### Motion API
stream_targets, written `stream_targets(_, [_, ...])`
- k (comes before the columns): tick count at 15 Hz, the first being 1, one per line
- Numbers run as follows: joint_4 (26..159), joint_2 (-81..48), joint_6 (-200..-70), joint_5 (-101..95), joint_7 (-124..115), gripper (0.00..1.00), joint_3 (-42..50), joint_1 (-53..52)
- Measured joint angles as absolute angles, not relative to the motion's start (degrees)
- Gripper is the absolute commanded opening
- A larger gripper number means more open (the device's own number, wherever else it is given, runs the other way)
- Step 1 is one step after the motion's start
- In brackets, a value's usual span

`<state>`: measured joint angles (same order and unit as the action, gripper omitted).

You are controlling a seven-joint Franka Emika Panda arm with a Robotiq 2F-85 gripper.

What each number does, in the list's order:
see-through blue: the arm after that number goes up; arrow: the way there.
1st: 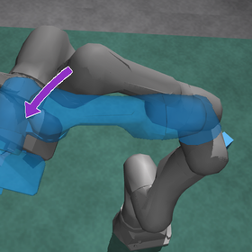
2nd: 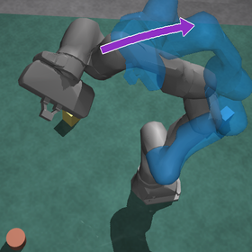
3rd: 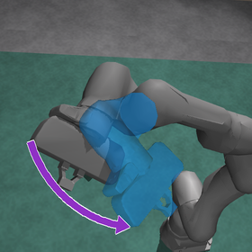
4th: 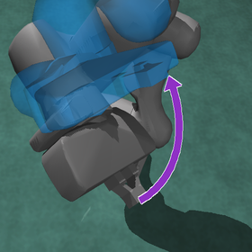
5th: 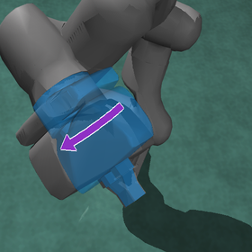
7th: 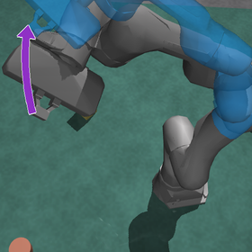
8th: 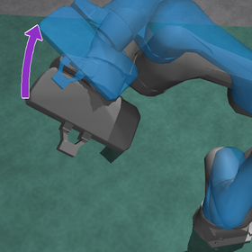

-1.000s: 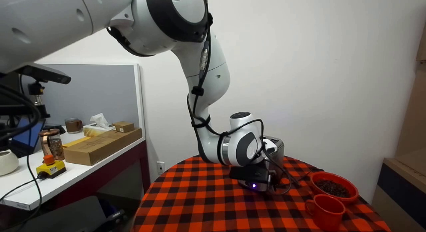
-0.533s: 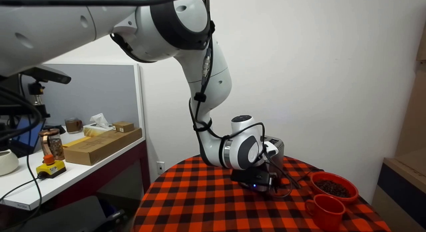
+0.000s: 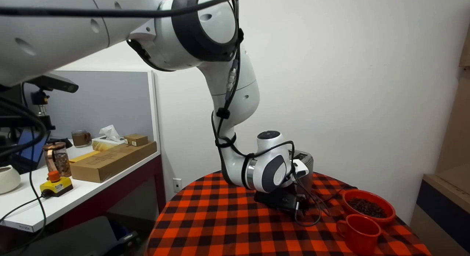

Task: Switch off the toaster

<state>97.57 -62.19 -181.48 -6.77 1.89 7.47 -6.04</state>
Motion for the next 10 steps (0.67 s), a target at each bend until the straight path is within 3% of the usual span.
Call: stream_targets(10, [97.67,-62.21,-185.65,-6.77,1.99,1.0,6.46,-3.69])
